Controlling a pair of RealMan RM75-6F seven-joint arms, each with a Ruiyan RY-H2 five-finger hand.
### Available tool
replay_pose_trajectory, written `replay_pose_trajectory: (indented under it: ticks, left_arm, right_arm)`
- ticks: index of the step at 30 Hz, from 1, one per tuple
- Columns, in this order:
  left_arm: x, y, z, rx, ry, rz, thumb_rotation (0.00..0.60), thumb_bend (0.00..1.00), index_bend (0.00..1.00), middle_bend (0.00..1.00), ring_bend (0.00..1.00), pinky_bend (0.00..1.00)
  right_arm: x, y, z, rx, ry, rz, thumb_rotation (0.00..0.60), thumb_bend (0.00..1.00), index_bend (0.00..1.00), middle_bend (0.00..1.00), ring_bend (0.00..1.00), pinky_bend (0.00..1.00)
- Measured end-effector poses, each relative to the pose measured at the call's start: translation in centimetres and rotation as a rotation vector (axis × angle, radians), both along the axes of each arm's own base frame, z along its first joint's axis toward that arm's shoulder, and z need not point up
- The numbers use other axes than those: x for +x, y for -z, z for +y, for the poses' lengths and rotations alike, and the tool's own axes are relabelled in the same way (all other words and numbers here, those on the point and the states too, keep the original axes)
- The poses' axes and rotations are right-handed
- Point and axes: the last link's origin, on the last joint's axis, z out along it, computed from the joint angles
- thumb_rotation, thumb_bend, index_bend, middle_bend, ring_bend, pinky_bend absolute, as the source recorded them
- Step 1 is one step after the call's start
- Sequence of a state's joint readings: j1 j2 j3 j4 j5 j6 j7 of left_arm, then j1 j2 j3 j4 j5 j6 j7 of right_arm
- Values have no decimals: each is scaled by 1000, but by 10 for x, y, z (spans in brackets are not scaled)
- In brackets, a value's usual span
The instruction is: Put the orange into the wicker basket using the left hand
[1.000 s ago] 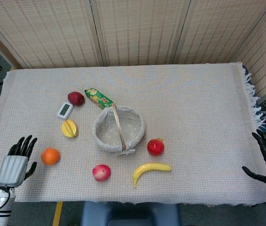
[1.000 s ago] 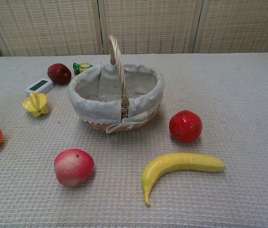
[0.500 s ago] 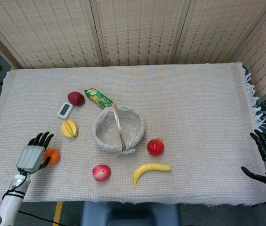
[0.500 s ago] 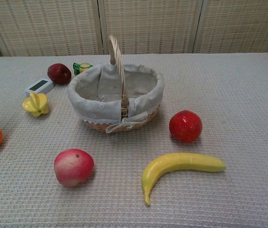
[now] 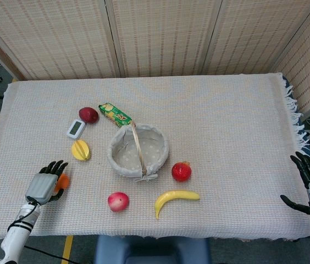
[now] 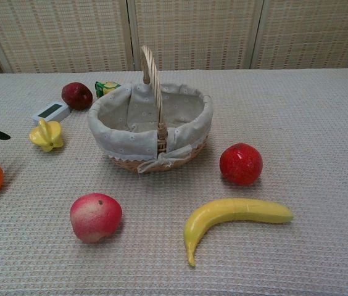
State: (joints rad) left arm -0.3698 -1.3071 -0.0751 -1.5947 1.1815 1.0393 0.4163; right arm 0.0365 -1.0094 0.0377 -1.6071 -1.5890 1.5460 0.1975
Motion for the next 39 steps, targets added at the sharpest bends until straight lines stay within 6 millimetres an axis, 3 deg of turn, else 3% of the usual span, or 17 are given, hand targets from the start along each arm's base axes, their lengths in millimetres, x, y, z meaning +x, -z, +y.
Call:
replay_pose_trajectory:
  ticks: [10,15,20,25,28,34,39]
  left_arm:
    - [-7,11,9,-37,-28,-6,600,378,0,0,22,193]
    - [-9,16,13,-40,-34,-10,600,378,29,22,206,371]
    - [-8,16,15,-9,-21,-18,600,395,115,141,375,531]
    - [0,9,18,66,27,-24,600,399,167,184,435,571]
    - [13,-1,21,138,100,-36,600,398,172,184,436,572]
    - [58,-19,30,285,323,-87,600,397,174,179,436,571]
    - [100,-13,48,326,458,-127,600,398,174,175,436,571]
  right_arm:
    - [0,0,0,-3,-2,-1,600,29,0,0,0,59]
    - [0,0,0,-4,-7,-4,600,29,0,0,0,59]
    - [0,0,0,-3,-7,-3,600,29,0,0,0,59]
    - [0,0,0,-3,-5,-2,600,29,0,0,0,60]
    - [0,1,0,1,-5,1,600,29,0,0,0,60]
    - [0,2,1,7,-7,6,600,29,0,0,0,60]
    - [0,1,2,8,-9,5,600,30,0,0,0,60]
